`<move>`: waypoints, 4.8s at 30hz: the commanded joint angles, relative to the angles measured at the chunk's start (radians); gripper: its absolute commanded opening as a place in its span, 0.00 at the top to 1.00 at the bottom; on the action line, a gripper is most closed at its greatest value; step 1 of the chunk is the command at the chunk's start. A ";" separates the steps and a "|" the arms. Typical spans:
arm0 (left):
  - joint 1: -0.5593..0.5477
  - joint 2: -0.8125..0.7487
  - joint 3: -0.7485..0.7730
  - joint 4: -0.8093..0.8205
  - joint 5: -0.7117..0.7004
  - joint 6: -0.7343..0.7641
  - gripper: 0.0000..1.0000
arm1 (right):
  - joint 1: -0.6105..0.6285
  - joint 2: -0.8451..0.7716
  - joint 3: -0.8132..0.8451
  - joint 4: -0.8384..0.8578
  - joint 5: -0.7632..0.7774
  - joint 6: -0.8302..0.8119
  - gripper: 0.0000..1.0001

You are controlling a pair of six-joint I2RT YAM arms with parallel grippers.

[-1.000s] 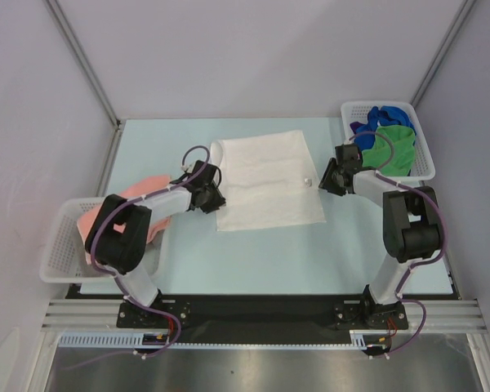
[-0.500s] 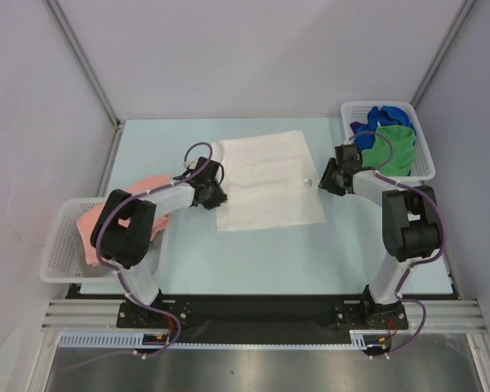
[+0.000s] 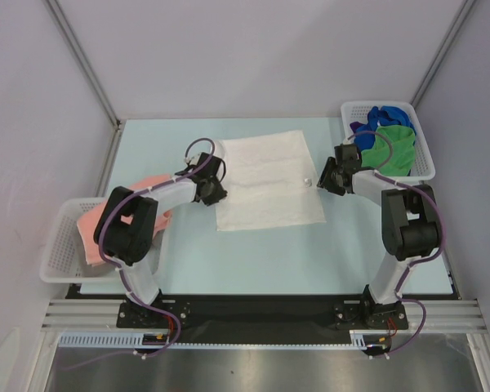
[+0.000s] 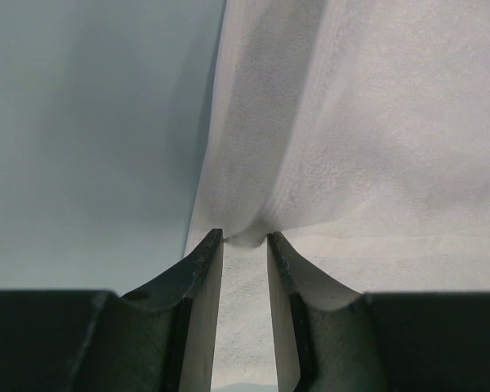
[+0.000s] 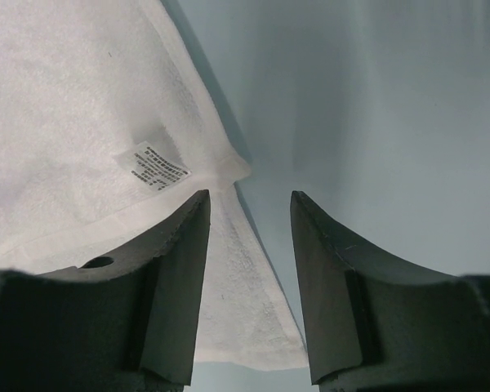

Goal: Fold and stack the towels
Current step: Fold the towel

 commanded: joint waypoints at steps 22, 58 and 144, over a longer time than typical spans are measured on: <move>-0.006 0.051 0.090 0.005 -0.021 0.084 0.72 | 0.019 0.081 0.098 0.075 0.011 -0.026 0.64; -0.005 -0.011 0.139 0.002 0.045 0.141 1.00 | 0.017 0.077 0.164 -0.022 0.005 -0.034 1.00; 0.213 0.126 0.762 0.048 0.182 0.187 1.00 | -0.026 0.279 1.047 -0.240 -0.129 -0.011 1.00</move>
